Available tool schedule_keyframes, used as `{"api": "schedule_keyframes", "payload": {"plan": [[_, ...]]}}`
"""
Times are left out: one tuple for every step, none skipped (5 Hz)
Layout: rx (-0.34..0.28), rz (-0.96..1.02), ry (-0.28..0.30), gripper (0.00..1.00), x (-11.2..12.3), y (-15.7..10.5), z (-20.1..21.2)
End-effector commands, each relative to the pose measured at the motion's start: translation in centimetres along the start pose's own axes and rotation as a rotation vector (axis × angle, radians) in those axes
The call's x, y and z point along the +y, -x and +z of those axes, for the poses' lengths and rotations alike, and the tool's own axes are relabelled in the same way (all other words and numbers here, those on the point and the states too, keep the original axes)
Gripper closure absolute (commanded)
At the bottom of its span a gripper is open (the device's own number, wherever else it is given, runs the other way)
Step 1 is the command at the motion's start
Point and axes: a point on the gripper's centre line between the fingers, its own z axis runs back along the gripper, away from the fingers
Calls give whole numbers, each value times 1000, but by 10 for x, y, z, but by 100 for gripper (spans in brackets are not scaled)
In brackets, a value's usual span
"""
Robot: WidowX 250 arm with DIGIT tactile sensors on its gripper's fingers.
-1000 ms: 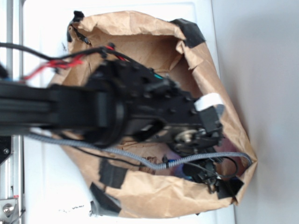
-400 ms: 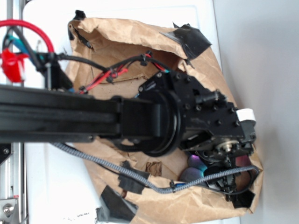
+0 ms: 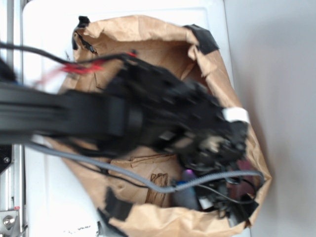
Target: Grab the gray animal.
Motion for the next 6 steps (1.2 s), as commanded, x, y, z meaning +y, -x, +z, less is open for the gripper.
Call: {"api": "schedule_keyframes", "payload": {"plan": [[-166, -65, 100, 100, 7, 10, 106], [-169, -42, -117, 100, 9, 4, 128], [-156, -28, -400, 100, 14, -9, 140], [-122, -49, -601, 100, 17, -19, 149], [-86, -52, -652, 100, 23, -27, 153], [-132, -32, -667, 100, 26, -30, 155]]}}
